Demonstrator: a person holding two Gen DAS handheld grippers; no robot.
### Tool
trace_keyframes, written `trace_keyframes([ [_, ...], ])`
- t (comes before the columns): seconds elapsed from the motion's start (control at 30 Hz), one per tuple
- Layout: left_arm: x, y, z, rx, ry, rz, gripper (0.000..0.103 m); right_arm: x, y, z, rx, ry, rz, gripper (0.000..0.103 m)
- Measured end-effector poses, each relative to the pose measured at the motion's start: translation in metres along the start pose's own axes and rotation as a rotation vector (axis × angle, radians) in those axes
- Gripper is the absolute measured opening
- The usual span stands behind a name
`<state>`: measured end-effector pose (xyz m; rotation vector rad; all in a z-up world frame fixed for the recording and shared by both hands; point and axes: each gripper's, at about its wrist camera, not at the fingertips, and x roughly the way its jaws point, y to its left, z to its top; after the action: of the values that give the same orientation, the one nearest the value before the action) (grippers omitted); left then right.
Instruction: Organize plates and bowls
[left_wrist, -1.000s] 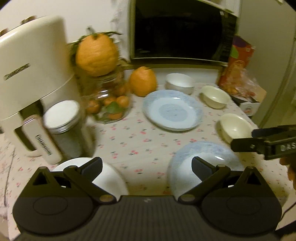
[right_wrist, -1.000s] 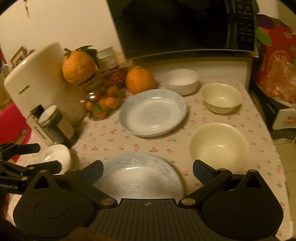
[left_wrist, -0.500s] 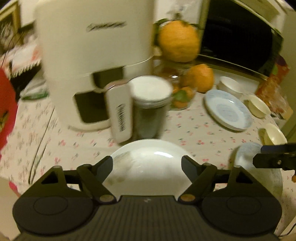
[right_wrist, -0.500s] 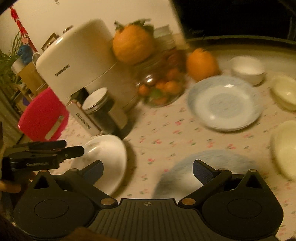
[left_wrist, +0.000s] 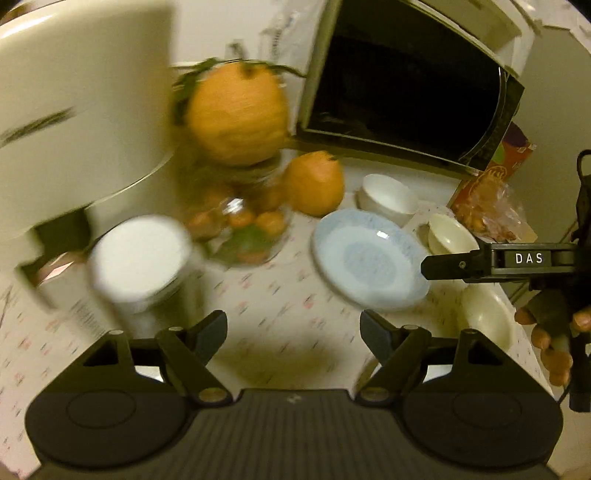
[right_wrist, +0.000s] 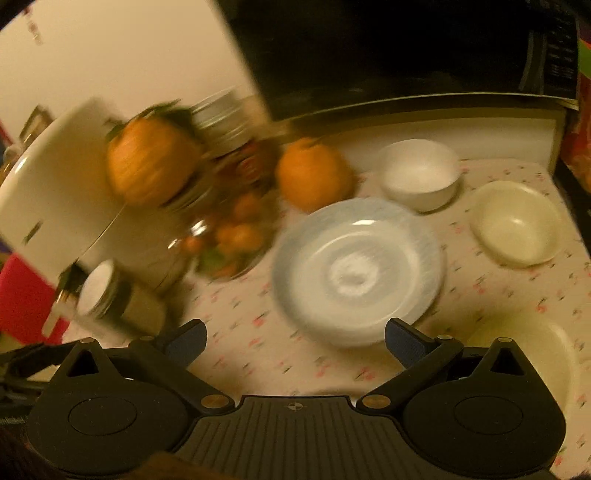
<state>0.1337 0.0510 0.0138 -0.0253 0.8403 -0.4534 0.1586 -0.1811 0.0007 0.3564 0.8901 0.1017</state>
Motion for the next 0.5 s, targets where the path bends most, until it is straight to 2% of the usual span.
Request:
trace_keyframes([
  [0.2,0.056,-0.034,0.026,0.025,0.032,0.011,0.071,0.015,-0.050,0.031,0.113,0.018,-0.014,0.103],
  [0.5,0.116,-0.045,0.038,-0.033,0.093,0.010,0.058,0.050,-0.104,0.045,0.241,0.062,0.021,0.101],
])
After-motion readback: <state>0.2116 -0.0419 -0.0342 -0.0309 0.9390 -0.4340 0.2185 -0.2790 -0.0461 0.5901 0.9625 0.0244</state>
